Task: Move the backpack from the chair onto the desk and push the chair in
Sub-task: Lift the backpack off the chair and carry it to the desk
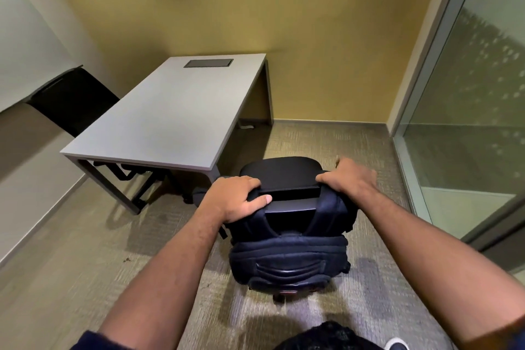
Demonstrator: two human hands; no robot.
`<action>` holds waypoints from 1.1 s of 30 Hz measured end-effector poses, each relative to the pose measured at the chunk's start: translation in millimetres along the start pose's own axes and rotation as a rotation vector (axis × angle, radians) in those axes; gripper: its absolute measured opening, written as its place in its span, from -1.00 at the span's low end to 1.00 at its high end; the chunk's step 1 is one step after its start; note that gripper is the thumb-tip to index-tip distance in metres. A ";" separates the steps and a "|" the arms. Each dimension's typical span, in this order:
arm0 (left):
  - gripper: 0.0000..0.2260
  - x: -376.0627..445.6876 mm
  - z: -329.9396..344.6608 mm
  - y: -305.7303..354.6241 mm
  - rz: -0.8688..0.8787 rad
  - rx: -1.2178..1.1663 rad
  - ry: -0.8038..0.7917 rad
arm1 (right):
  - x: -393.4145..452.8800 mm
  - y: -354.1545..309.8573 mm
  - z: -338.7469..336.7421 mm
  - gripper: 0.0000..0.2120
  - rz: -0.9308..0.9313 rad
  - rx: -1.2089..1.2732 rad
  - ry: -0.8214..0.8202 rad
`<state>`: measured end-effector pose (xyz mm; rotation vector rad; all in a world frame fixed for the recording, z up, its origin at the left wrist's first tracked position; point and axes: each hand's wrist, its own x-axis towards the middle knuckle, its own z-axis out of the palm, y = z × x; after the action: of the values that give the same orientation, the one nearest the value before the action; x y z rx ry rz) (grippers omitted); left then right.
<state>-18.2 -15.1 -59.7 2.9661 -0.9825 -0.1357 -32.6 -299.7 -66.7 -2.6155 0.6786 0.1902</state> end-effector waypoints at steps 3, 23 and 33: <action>-0.24 -5.3 -2.0 -2.5 0.060 0.018 0.031 | 0.6 5.6 -0.7 -0.33 0.017 0.121 0.047; -0.30 8.0 -39.2 -29.5 0.521 0.470 -0.076 | -1.0 48.2 -33.6 -0.31 0.147 0.490 0.229; -0.31 2.1 -54.5 -31.2 0.384 0.454 -0.095 | 8.0 69.6 -35.5 -0.22 0.208 0.577 0.212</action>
<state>6.8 8.0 -6.9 3.0891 -1.7867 -0.0527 -58.9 -373.5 -62.5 -2.0263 0.9203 -0.2006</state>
